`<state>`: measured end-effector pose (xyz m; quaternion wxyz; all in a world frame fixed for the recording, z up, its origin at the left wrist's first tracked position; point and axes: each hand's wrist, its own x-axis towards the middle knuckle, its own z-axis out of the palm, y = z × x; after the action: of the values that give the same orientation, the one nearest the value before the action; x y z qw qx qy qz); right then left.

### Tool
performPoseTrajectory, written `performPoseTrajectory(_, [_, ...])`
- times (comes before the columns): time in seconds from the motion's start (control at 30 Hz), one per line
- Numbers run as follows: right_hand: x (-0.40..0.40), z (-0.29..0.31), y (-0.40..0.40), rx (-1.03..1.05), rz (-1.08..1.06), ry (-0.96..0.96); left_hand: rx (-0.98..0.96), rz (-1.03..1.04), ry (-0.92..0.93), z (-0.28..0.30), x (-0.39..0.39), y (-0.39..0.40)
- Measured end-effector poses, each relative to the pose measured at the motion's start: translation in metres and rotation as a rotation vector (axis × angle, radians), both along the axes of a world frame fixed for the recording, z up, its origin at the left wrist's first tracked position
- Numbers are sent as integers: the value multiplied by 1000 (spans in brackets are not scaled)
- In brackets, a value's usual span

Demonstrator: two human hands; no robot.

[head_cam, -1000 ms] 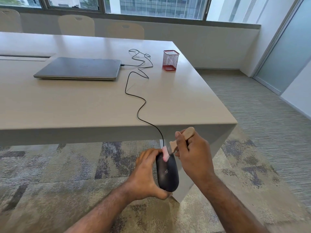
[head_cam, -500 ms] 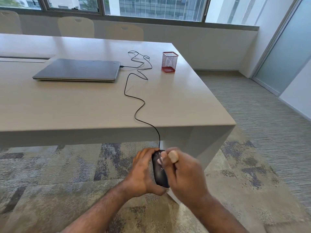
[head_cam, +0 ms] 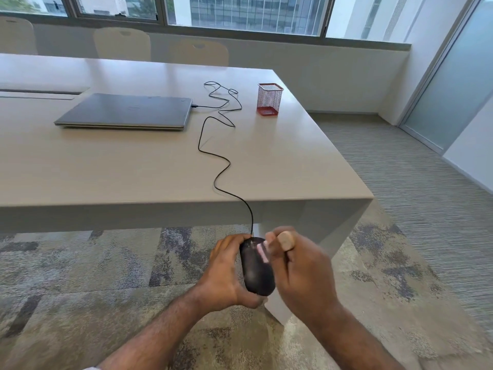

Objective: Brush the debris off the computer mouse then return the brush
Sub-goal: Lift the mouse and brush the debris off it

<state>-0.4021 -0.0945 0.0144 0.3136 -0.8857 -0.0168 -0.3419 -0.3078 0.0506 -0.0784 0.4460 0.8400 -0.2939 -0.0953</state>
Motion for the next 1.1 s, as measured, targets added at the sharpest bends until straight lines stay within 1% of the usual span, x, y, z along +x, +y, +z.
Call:
performPoseTrajectory(0.13, [-10, -12, 22, -189, 122, 50, 30, 12, -6, -1, 1, -2])
performPoseTrajectory(0.2, [-12, -14, 28, -190, 160, 79, 42, 9, 12, -3, 1, -3])
performPoseTrajectory(0.27, [-12, -15, 30, -106, 160, 114, 44, 15, 25, -2, 0, -4])
performPoseTrajectory(0.33, [-12, -13, 27, 74, 159, 155, 43, 23, 31, -1, -1, -3])
performPoseTrajectory(0.4, [-10, -8, 20, 226, 120, 122, 25, 20, 38, -1, -3, 0])
performPoseTrajectory(0.47, [-7, -1, 11, 264, 54, 44, 4, 20, 45, -1, -3, 2])
performPoseTrajectory(0.53, [-5, 1, 5, 227, -1, -3, 8, 20, 35, -2, -4, 3])
performPoseTrajectory(0.6, [-7, -1, 4, 104, -23, -7, 6, 23, 46, -2, -4, 2])
performPoseTrajectory(0.67, [-12, -5, 11, -42, 29, 13, 10, 28, 54, -2, -3, 2])
performPoseTrajectory(0.73, [-17, -10, 22, -142, 102, 40, 34, 26, 43, -2, -2, 0])
performPoseTrajectory(0.8, [-18, -13, 29, -167, 121, 74, 40, 22, 39, -2, -1, -2])
performPoseTrajectory(0.87, [-17, -13, 30, -59, 123, 138, 42, 31, 33, -1, -2, -2])
performPoseTrajectory(0.93, [-15, -12, 24, 138, 128, 176, 29, 31, 31, -2, -2, 0])
performPoseTrajectory(1.0, [-11, -8, 12, 337, 84, 91, 18, 20, 31, -2, -2, 3])
performPoseTrajectory(1.1, [-3, 0, -8, 481, 20, -132, 10, -6, 3, -2, -4, 5])
